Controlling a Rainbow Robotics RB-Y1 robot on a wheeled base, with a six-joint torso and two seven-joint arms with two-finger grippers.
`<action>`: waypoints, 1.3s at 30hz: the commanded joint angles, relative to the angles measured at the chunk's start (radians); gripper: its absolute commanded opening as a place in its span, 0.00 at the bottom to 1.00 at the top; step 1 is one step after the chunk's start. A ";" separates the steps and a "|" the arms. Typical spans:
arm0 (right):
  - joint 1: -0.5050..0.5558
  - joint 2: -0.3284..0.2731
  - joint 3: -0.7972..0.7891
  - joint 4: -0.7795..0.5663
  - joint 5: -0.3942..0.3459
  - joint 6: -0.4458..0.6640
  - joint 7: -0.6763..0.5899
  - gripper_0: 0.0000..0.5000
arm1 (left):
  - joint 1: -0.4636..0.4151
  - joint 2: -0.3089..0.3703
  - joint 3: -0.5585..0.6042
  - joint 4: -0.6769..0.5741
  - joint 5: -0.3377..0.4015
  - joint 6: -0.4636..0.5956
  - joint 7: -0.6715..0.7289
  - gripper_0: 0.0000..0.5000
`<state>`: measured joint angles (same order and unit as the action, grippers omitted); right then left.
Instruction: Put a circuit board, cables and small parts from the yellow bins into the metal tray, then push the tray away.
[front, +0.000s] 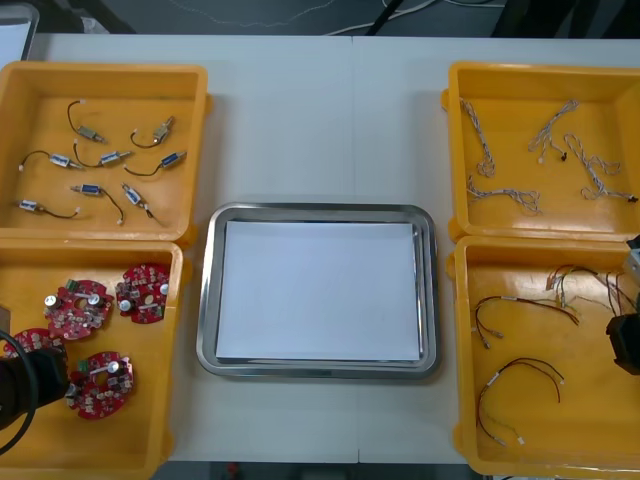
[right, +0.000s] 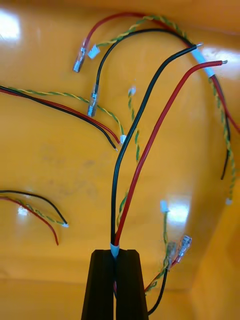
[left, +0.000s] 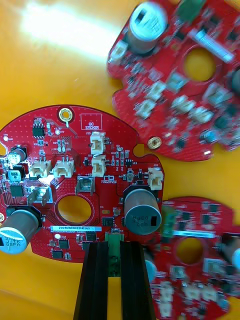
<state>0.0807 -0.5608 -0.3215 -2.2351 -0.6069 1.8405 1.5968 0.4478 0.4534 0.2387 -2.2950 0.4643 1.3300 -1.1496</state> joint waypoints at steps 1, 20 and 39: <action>-0.064 0.007 -0.054 -0.083 -0.022 0.078 0.035 0.00 | -0.073 0.070 0.065 -0.061 0.039 0.054 -0.021 0.00; -0.230 -0.065 0.009 -0.123 -0.225 0.079 -0.072 0.00 | -0.474 0.123 0.054 -0.107 0.136 0.486 0.056 0.00; -0.312 -0.084 0.053 -0.135 -0.347 0.079 -0.279 0.00 | -0.620 0.203 -0.122 -0.112 0.347 0.518 0.241 0.00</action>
<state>-0.2047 -0.6110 -0.3032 -2.3301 -0.9388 1.9164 1.3697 -0.1328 0.6027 0.1564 -2.3664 0.7974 1.8420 -0.9414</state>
